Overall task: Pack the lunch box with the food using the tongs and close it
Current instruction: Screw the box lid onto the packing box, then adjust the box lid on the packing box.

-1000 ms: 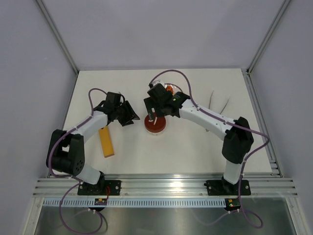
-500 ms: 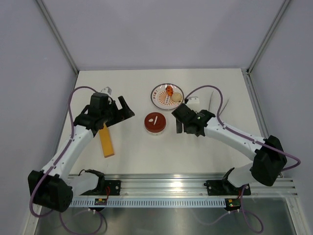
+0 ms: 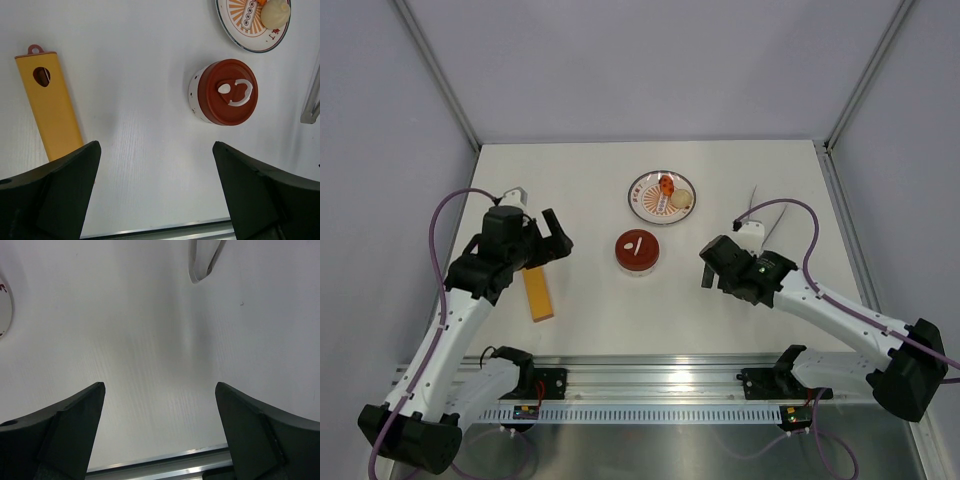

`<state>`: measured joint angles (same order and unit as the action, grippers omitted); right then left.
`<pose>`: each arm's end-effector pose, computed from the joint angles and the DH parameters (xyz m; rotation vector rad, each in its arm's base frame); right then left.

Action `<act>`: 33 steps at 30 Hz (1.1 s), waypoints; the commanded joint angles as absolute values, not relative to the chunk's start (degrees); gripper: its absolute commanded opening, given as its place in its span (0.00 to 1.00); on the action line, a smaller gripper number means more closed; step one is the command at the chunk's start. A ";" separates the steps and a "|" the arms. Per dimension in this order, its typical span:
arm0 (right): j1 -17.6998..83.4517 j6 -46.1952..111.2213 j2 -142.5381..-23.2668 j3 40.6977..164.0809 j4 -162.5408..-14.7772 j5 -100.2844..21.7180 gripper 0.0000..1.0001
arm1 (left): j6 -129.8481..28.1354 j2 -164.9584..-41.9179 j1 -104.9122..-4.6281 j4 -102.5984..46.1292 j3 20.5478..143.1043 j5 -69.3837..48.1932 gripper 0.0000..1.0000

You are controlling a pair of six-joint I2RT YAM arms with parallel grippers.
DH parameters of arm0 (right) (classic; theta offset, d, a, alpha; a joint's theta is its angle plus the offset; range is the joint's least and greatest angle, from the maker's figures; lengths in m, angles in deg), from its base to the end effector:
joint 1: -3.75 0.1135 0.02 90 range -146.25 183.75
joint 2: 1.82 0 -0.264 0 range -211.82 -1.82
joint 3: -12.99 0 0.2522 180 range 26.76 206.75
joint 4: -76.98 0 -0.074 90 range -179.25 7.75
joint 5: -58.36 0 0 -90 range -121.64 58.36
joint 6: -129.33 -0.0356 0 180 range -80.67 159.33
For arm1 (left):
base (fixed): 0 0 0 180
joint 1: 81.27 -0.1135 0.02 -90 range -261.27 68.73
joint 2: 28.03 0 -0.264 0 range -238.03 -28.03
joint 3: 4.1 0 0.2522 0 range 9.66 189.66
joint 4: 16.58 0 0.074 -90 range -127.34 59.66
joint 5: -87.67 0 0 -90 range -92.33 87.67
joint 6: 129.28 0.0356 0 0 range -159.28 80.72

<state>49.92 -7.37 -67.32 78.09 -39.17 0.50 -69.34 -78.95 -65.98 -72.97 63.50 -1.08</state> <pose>0.1577 0.1369 0.2582 0.1716 2.4338 -0.0801 0.1733 -0.0466 0.3208 -0.3066 2.2738 -0.3921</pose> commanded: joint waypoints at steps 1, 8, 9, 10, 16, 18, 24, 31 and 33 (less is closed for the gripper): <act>49.89 -11.12 -67.12 77.64 -37.31 4.13 0.99 | -68.28 -78.39 -65.98 -73.40 63.80 0.65 0.99; 49.80 -11.65 -66.77 76.59 -40.03 2.64 1.00 | -67.58 -78.74 -65.98 -73.84 64.41 0.92 0.99; 49.80 -10.69 -66.77 76.68 -40.82 2.11 0.99 | -67.58 -79.01 -65.98 -74.02 64.50 0.74 0.99; 49.89 -10.51 -66.95 77.03 -41.61 1.50 1.00 | -67.66 -79.18 -65.98 -74.19 64.59 0.74 0.99; 49.80 -9.98 -68.70 79.05 -41.79 2.28 1.00 | -67.32 -79.01 -65.98 -74.11 64.32 0.48 0.99; 49.89 -8.24 -69.06 79.49 -43.02 1.67 0.99 | -67.05 -79.36 -65.98 -74.11 64.59 0.30 0.99; 50.07 3.18 -72.73 85.62 -60.13 -10.61 0.98 | -67.14 -80.50 -65.89 -73.93 65.46 -0.05 0.99; 51.03 9.97 -88.29 100.75 -66.40 -21.08 0.92 | -67.14 -80.33 -65.89 -74.55 66.08 0.30 0.99; 51.12 10.59 -93.02 104.09 -67.37 -23.54 0.88 | -67.05 -80.24 -65.89 -75.07 66.34 0.56 0.99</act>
<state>50.38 6.33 -87.60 99.57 -62.16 -16.57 -67.99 -80.63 -65.98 -74.89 63.65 -0.27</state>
